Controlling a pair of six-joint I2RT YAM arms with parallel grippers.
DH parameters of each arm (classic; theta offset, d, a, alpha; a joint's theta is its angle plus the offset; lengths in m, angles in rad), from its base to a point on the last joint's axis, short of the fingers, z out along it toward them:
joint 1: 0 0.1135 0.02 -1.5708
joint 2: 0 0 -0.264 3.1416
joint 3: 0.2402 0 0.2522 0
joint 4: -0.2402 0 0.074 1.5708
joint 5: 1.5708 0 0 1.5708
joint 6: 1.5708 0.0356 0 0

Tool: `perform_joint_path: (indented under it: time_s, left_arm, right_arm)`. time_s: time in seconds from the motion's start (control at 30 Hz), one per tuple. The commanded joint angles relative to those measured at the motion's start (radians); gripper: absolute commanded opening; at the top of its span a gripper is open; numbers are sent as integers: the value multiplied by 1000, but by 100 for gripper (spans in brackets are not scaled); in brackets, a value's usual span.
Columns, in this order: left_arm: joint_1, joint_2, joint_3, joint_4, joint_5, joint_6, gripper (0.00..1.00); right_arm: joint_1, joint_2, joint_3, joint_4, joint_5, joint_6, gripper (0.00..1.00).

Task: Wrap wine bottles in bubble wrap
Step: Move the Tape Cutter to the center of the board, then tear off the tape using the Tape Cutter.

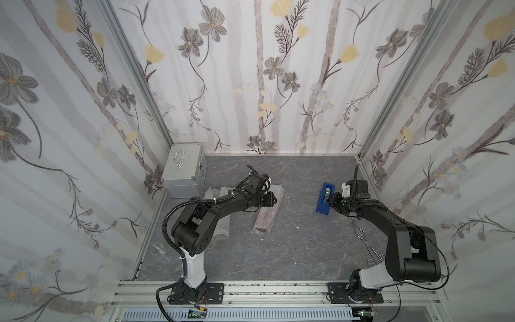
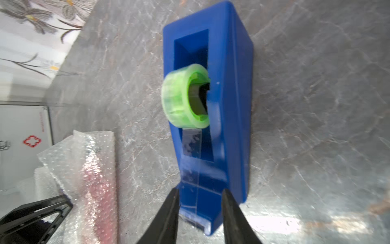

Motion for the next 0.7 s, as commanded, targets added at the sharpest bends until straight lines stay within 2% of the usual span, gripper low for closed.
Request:
perform_joint_path:
  time_s: [0.0, 0.57, 0.67]
  left_arm:
    - [-1, -6, -5, -50, -8, -3, 31]
    - [-6, 1, -2, -53, -12, -2, 31]
    - [-6, 1, 0, -53, -11, -1, 31]
  right_arm:
    - [-11, 14, 3, 105, -107, 3, 35]
    - [-42, 103, -11, 171, -168, 6, 35]
    - [-48, 129, -12, 200, -205, 16, 29]
